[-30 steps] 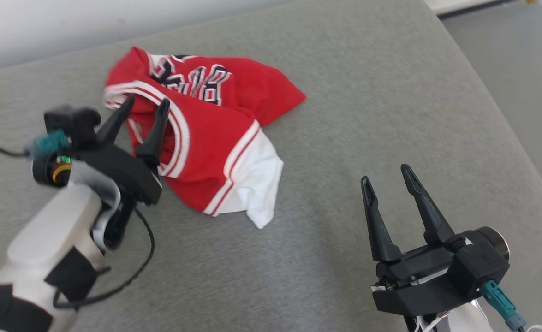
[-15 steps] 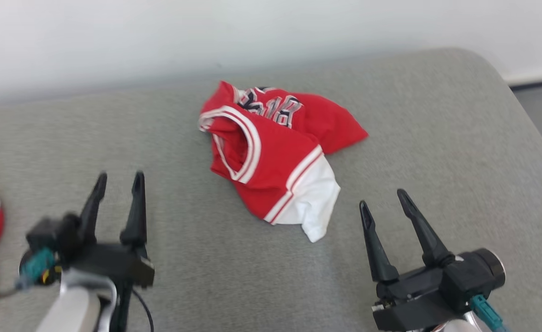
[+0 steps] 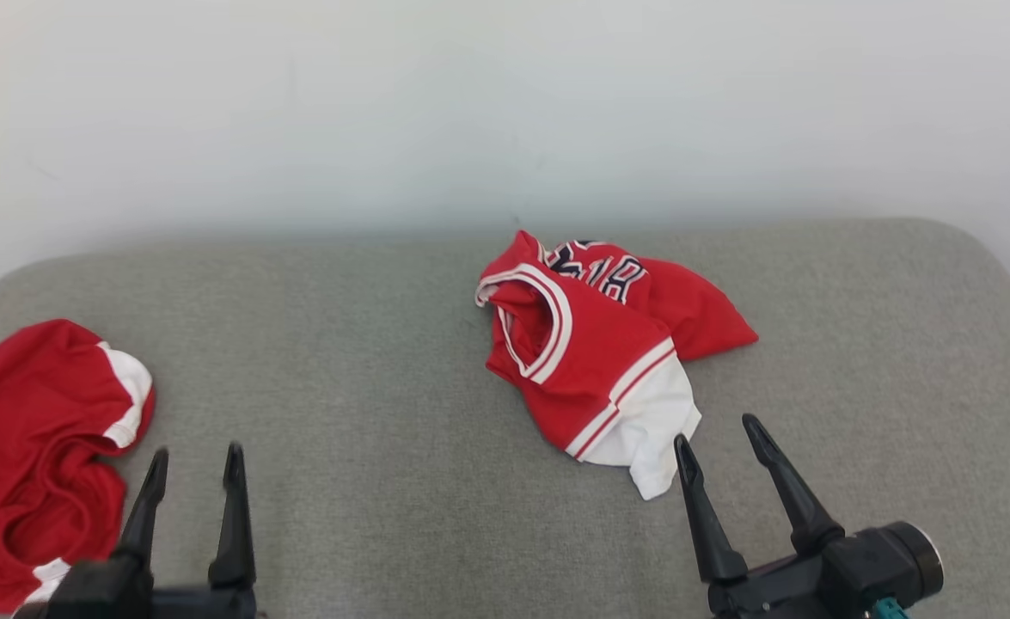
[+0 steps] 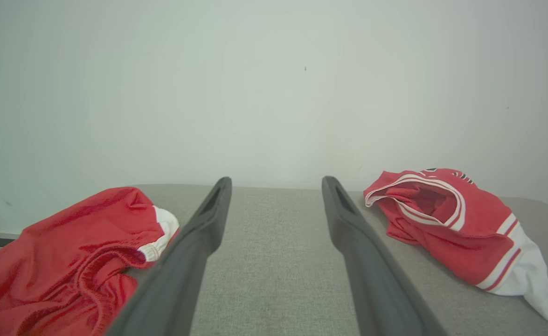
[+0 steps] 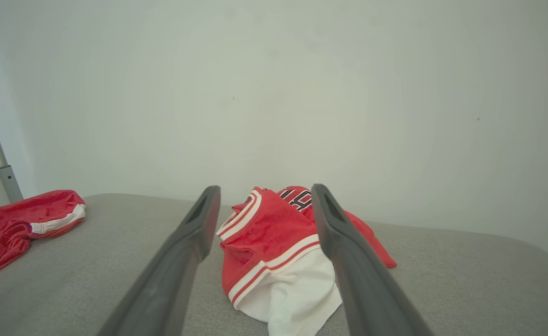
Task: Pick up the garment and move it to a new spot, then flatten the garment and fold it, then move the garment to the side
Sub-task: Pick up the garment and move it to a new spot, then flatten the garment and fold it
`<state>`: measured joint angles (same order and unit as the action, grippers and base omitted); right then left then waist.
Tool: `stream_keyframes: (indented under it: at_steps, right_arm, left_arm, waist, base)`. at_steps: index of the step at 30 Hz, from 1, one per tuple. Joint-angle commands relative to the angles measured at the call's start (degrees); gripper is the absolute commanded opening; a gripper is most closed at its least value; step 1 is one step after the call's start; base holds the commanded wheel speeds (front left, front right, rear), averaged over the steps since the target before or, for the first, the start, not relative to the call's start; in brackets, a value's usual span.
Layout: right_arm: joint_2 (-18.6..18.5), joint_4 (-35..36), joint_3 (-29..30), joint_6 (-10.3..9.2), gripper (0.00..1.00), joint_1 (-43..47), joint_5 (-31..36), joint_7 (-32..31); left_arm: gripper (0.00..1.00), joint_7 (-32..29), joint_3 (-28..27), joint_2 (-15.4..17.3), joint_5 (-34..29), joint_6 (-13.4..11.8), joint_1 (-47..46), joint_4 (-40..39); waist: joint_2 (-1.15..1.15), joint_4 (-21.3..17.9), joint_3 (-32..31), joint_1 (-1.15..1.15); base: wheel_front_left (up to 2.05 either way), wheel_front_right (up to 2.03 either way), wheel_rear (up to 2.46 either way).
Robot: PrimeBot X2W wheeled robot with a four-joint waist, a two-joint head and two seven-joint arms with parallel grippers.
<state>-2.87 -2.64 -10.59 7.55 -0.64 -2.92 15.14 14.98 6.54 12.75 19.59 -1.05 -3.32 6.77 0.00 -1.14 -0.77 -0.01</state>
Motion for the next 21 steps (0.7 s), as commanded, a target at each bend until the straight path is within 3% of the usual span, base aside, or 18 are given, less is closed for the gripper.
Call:
stream_keyframes:
  at_steps: [1,13,21]
  right_arm:
    - [-0.03,0.17,0.05,-0.12,1.0,0.89,0.31,0.1]
    - [-0.02,1.26,2.58,-0.12,1.0,7.08,-0.79,0.09]
    - [-0.02,0.53,2.27,-0.12,1.0,9.05,0.99,0.1]
  left_arm:
    - [1.0,0.18,-0.52,-0.25,-1.24,0.19,1.38,-0.46]
    - [1.0,0.18,-5.43,-6.36,-8.72,5.11,10.26,-3.52]
    - [1.0,0.19,-6.18,-8.01,-12.08,7.07,12.51,-0.78]
  waist:
    - [0.0,1.63,-2.1,0.01]
    - [0.0,1.46,-5.18,0.01]
    - [0.0,0.88,-5.78,0.01]
  base:
    - [0.0,0.0,0.0]
    - [0.0,0.0,0.0]
    - [0.0,0.0,0.0]
